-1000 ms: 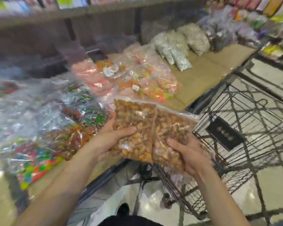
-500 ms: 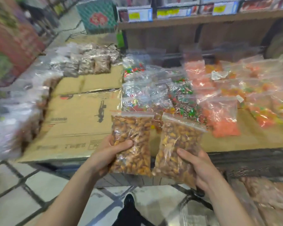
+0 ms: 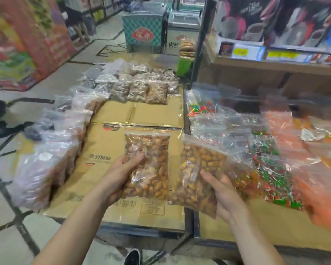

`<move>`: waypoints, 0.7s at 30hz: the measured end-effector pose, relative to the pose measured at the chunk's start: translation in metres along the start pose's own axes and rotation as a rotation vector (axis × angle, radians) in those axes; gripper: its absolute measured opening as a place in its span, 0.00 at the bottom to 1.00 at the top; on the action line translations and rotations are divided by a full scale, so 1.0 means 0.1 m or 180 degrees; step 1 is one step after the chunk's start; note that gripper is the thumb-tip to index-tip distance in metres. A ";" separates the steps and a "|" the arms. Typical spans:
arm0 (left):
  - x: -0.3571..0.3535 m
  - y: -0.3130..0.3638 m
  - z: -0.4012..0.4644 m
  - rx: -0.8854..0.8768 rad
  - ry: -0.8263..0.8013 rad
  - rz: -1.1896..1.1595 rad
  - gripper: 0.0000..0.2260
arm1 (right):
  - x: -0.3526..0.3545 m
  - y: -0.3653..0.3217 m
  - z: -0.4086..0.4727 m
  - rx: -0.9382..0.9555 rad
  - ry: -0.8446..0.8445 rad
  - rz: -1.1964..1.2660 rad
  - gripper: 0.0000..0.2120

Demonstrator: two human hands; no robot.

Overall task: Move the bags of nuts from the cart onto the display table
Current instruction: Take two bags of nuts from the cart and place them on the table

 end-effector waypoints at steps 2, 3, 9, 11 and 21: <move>0.22 0.14 0.29 -0.0027 -0.0055 -0.0053 0.16 | -0.27 0.04 0.27 0.0009 0.0199 -0.0020 0.26; 0.33 0.21 0.43 -0.0043 -0.0046 -0.0023 0.14 | -0.39 0.06 0.40 0.0031 0.0306 -0.0030 0.24; 0.83 0.47 1.30 0.0005 0.0068 0.0082 0.14 | -0.84 0.03 1.09 0.0140 0.0547 -0.0069 0.14; 0.93 0.52 1.59 0.0006 0.0136 0.0066 0.14 | -0.88 -0.02 1.30 0.0139 0.0577 -0.0070 0.11; 0.83 0.42 3.25 0.0453 0.0379 0.0068 0.16 | -0.80 -0.28 2.25 -0.0151 0.0882 -0.0337 0.16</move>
Point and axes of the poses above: each hand's wrist, its own z-axis towards the middle knuckle, its own x-axis out of the back of the hand, y = z × x, the point moved 6 cm from there along z, towards the middle knuckle, and after that the axes turned 8 degrees about z, right-handed, at the moved point
